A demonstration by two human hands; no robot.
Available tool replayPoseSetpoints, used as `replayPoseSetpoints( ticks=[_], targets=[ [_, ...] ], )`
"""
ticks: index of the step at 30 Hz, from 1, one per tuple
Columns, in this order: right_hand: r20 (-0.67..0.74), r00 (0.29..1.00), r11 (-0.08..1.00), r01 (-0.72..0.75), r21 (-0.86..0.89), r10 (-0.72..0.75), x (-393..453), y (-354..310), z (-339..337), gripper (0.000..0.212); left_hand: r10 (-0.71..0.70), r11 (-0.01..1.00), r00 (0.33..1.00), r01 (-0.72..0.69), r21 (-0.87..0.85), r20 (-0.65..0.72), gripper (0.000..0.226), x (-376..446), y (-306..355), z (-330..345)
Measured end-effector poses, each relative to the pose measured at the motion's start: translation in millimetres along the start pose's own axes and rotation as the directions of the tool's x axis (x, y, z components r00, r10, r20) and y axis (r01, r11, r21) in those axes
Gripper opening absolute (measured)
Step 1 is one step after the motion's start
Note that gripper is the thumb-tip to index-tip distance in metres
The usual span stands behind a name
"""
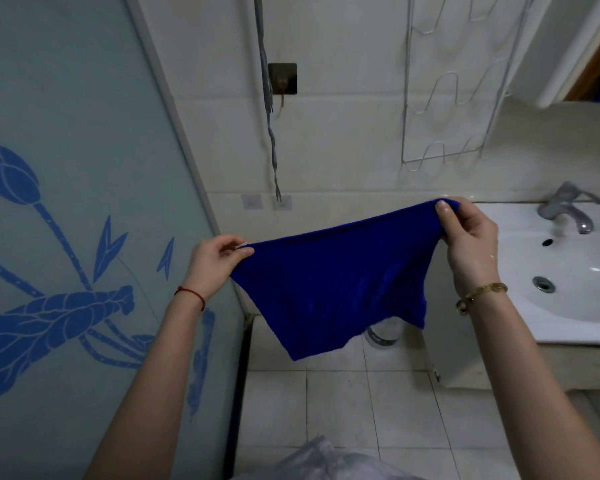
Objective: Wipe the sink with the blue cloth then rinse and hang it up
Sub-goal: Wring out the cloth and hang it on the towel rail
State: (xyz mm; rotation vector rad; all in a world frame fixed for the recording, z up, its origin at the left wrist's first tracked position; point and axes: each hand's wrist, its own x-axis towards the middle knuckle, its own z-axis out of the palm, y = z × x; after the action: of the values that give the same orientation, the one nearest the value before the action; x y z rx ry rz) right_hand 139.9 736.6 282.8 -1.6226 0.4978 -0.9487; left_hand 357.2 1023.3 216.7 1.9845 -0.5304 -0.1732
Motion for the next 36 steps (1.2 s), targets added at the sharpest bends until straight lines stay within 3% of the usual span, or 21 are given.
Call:
replayPoseSetpoints(
  ticks=[4,7,15,24,28,31,36],
  targets=[
    [-0.042,0.999,1.000,0.005,-0.014,-0.005,0,-1,0,0.021,0.068,0.996,0.994,-0.063,0.056,-0.091,0.010,3,4,3],
    [-0.053,0.998,1.000,-0.018,-0.015,0.018,0,2,2,0.021,0.047,0.999,0.993,-0.048,-0.004,-0.105,0.011,5,6,4],
    [-0.026,0.994,0.993,-0.103,0.055,0.104,0,5,7,0.014,0.100,0.975,0.993,-0.110,-0.193,-0.061,0.014,9,17,7],
    [0.043,0.999,1.000,-0.007,0.024,0.006,-2,6,2,0.016,0.189,0.944,0.980,-0.167,-0.284,0.052,0.015,11,30,-13],
    [0.017,0.999,0.996,0.040,-0.082,-0.039,-1,9,0,0.007,0.221,0.946,0.971,-0.237,-0.221,-0.095,0.015,11,36,-20],
    [0.001,0.997,0.984,0.073,-0.163,-0.074,1,9,0,0.012,0.240,0.942,0.957,-0.270,-0.201,-0.161,0.017,12,40,-24],
    [-0.009,0.995,0.982,0.097,-0.164,-0.100,4,-2,5,0.012,0.268,0.932,0.932,-0.315,-0.182,-0.243,0.021,16,55,-26]
  ],
)
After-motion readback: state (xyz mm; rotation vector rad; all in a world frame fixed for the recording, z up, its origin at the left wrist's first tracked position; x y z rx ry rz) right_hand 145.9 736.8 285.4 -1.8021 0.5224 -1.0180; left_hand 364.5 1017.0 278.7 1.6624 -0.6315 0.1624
